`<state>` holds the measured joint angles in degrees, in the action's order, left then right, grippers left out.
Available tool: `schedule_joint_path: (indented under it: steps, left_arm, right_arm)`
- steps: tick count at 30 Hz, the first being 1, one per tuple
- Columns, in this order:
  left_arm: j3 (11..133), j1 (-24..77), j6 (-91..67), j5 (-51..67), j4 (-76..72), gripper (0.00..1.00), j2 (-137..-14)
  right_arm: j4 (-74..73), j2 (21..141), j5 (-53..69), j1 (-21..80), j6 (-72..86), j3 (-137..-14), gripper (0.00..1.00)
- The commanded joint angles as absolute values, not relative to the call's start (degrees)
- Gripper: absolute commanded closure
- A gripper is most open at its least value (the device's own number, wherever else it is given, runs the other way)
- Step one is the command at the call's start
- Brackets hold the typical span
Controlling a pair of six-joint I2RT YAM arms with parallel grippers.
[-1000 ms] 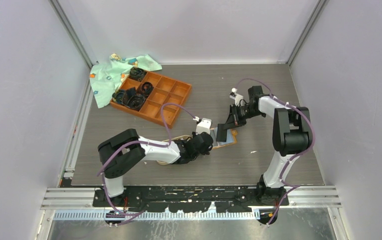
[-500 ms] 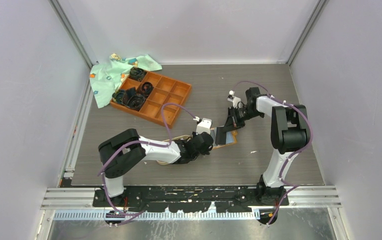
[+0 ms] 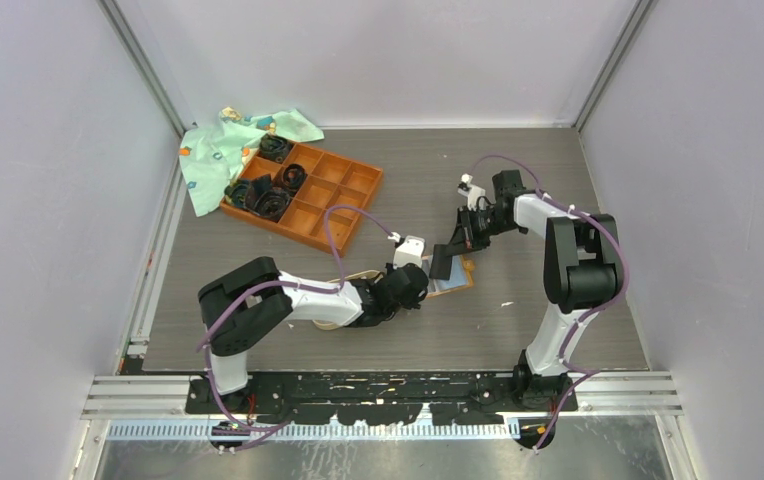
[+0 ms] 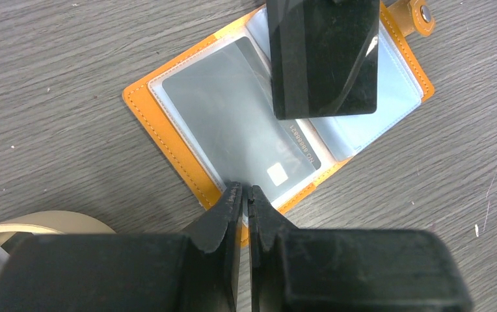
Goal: Put the credit cards into the card holder
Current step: Insert the credit card into the card holder.
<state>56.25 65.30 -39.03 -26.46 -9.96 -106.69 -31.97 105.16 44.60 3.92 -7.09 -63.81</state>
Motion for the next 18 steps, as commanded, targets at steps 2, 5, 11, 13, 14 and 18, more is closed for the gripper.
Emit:
schedule_joint_path:
  steps: [2,5,11,13,14,18]
  left_arm:
    - [58.27,65.50,-39.18,-27.33,-9.12,0.91,-107.32]
    - [58.57,65.56,-39.19,-27.34,-8.84,0.91,-107.45]
    - [58.93,65.53,-39.20,-27.36,-8.53,0.91,-107.67]
    - [58.96,65.51,-39.20,-27.34,-8.48,0.91,-107.67]
    - [58.93,65.52,-39.20,-27.33,-8.45,0.91,-107.67]
    - [58.97,65.55,-39.20,-27.35,-8.35,0.91,-107.77]
  right_arm:
    - [-27.99,103.53,42.21,4.17,-6.92,-64.42,0.99]
    - [-27.48,102.83,41.90,4.08,-7.18,-64.15,0.99]
    - [-25.52,101.01,41.37,4.21,-6.31,-63.31,0.99]
    - [-24.97,100.51,41.06,4.22,-6.12,-63.00,0.99]
    - [-24.72,100.27,40.85,4.22,-6.07,-62.82,0.99]
    - [-24.83,100.57,41.43,4.21,-6.11,-62.71,0.99]
